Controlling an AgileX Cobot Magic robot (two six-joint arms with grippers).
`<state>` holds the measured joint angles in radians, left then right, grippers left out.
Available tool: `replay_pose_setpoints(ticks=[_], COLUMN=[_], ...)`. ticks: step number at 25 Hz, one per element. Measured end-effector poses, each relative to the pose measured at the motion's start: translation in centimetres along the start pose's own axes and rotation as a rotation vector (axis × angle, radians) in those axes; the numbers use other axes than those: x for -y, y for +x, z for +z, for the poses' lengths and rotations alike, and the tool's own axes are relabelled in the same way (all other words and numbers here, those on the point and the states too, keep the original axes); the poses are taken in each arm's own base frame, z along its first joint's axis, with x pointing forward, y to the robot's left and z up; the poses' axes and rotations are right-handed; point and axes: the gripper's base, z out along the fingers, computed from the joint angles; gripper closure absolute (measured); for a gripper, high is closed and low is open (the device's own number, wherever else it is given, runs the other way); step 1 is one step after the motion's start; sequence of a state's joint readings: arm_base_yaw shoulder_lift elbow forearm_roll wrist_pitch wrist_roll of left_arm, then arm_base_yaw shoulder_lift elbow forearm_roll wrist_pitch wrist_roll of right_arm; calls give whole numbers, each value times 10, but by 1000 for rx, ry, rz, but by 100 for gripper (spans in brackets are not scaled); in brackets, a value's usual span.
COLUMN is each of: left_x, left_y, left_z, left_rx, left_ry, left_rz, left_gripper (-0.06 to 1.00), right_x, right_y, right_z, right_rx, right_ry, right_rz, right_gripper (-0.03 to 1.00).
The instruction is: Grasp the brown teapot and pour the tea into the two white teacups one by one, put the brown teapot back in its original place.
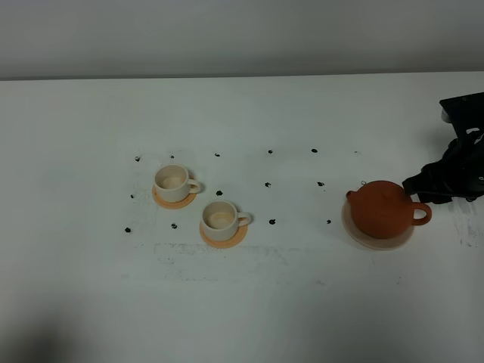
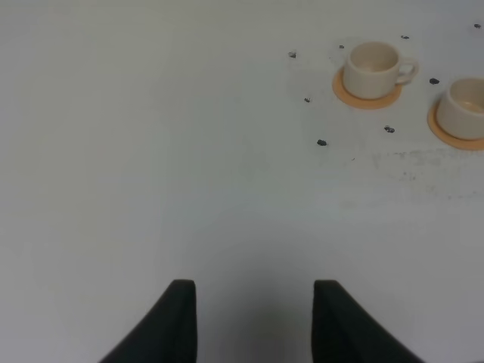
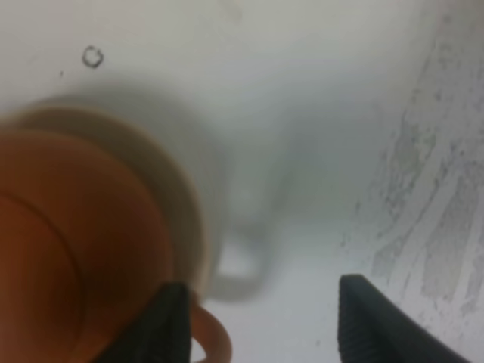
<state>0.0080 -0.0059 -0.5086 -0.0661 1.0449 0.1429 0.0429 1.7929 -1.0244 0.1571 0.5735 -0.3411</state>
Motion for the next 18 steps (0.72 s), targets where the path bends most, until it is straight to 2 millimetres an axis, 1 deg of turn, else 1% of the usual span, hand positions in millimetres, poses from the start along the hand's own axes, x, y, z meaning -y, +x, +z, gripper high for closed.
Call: replay_pose_setpoints(ticks=[18], left_x=[0], left_y=[0], left_z=[0], left_rx=[0], left_ry=[0], left_rz=[0], left_gripper=[58], right_x=[-1], right_y=[2], right_z=[0], right_rx=[-22], right_ry=[-6], right_rz=[-2], right_gripper=[54])
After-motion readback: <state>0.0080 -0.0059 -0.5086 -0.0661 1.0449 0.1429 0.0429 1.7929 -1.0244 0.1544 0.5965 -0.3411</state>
